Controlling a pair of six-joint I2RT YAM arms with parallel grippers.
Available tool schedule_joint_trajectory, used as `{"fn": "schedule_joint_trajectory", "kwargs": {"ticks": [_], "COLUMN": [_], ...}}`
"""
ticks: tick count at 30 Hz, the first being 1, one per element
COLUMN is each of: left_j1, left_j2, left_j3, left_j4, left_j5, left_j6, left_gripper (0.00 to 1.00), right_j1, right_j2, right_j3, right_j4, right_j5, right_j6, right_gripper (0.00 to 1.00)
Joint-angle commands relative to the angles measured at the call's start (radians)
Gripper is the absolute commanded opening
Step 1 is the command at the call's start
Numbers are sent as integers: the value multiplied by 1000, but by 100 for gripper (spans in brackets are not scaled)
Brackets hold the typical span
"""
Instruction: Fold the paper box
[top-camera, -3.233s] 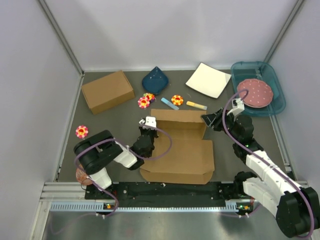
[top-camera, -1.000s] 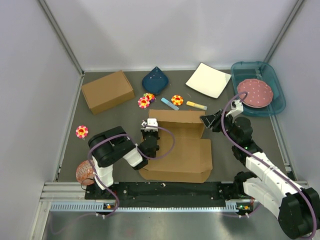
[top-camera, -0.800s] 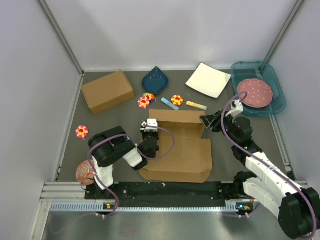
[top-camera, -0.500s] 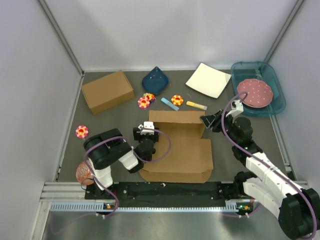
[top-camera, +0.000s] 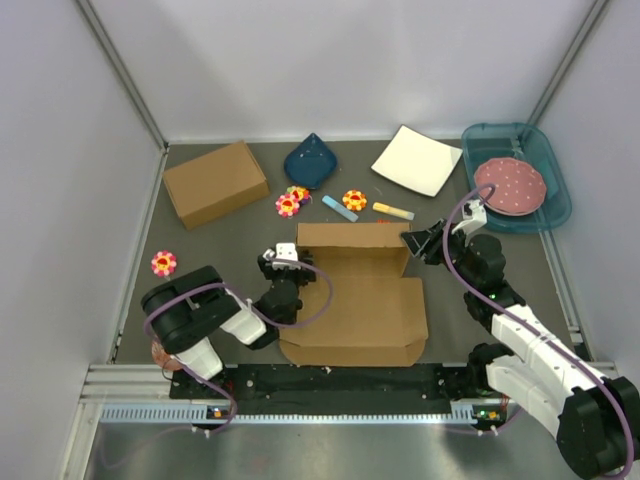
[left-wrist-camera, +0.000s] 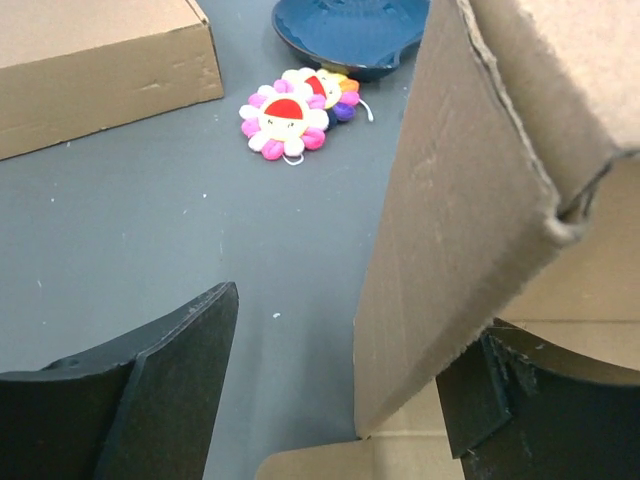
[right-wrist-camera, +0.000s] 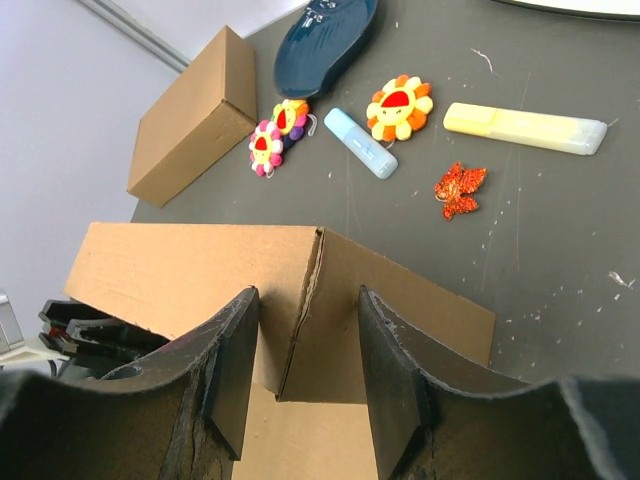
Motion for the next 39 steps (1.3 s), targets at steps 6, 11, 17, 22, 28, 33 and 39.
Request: {"fn": "schedule_joint_trajectory", "kwargs": {"ticks": [6, 11, 17, 22, 28, 33, 39], "left_j1": [-17, -32, -37, -35, -35, -35, -35], "left_j2": [-159, -323, -441, -353, -126, 0, 45], "left_j3": [-133, -185, -182, -96, 10, 65, 74], "left_j4": [199, 59, -96, -53, 132, 218, 273], "left_j5": [156, 210, 152, 117, 107, 55, 20], "left_j6": [8, -1, -46, -20, 48, 88, 131], "left_gripper": [91, 98, 98, 96, 83, 27, 0], "right_j1": [15, 15, 15, 15, 16, 18, 20], "right_j2": [-1, -5, -3, -1, -3, -9, -8], "right_j3": [-7, 1, 6, 9, 0, -8, -16], "right_j4": [-83, -92, -92, -87, -87, -89, -80], "right_j5": [11, 21, 25, 22, 18, 13, 4], "right_j6": [-28, -37, -41, -40, -35, -34, -31], "right_gripper": [44, 44, 44, 44, 44, 44, 44]}}
